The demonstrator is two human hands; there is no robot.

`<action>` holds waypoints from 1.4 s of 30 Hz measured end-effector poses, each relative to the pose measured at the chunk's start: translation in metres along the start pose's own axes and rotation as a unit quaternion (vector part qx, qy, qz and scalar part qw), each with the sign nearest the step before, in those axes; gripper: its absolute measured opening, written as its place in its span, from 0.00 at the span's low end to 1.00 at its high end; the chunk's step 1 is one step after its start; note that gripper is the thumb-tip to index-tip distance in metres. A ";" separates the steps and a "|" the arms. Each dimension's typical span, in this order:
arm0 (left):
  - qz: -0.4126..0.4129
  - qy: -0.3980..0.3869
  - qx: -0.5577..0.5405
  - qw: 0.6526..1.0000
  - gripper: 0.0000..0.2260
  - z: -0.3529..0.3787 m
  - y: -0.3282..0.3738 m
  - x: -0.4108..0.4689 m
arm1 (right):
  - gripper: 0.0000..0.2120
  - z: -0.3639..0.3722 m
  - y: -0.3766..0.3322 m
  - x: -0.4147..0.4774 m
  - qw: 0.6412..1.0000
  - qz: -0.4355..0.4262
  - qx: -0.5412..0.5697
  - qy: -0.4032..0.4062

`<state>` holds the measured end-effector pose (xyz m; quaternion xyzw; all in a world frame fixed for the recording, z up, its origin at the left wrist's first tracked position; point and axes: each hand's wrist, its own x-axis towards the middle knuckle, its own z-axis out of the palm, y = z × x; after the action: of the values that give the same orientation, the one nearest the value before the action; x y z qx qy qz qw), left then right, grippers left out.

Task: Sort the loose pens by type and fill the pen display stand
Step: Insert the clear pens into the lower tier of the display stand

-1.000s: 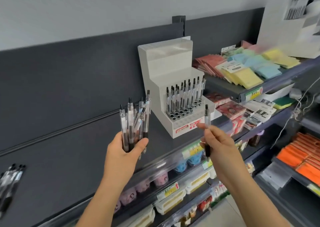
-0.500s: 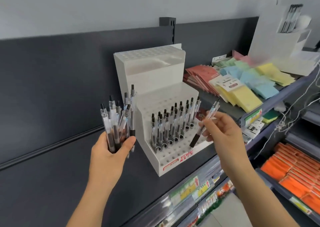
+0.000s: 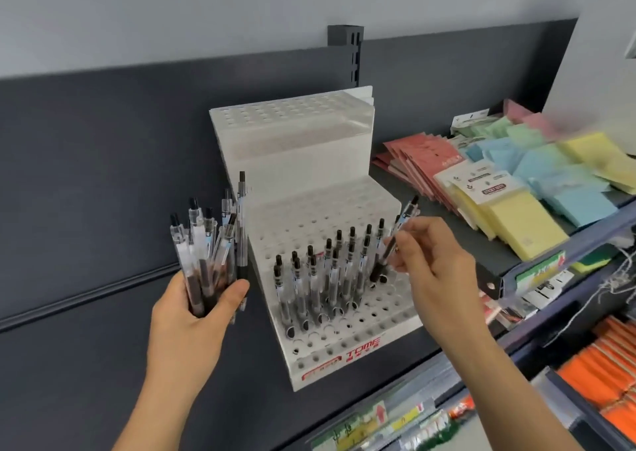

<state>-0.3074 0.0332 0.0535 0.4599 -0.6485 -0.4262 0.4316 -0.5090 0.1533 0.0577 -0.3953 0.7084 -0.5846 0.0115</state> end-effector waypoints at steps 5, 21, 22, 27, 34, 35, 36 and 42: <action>-0.018 0.079 0.010 0.997 0.06 0.017 0.010 -0.022 | 0.03 -0.007 0.013 0.010 0.990 -0.064 -0.063 -0.107; -0.017 0.201 0.064 0.977 0.06 0.049 0.042 -0.115 | 0.06 -0.030 0.033 0.027 0.970 -0.098 -0.041 -0.218; -0.014 0.192 0.065 0.979 0.06 0.051 0.043 -0.117 | 0.06 -0.032 0.032 0.024 0.970 -0.106 -0.036 -0.217; 0.007 0.101 0.080 0.992 0.07 0.057 0.054 -0.126 | 0.03 -0.039 0.018 0.011 0.950 -0.082 0.073 -0.291; -0.009 -0.035 0.113 0.993 0.08 0.067 0.051 -0.130 | 0.05 -0.047 0.002 0.002 0.881 0.040 0.300 -0.365; -0.006 -0.041 0.116 0.992 0.08 0.067 0.051 -0.130 | 0.05 -0.048 0.002 0.001 0.880 0.043 0.307 -0.359; 0.000 -0.046 0.118 0.992 0.08 0.067 0.050 -0.129 | 0.05 -0.049 0.003 0.001 0.880 0.047 0.314 -0.352; 0.031 -0.016 0.102 0.994 0.05 0.065 0.051 -0.119 | 0.06 -0.055 0.003 0.006 0.910 0.029 0.304 -0.281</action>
<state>-0.3565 0.1690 0.0645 0.4738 -0.7096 -0.3519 0.3850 -0.5409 0.1953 0.0756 -0.4994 0.4748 -0.6363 0.3468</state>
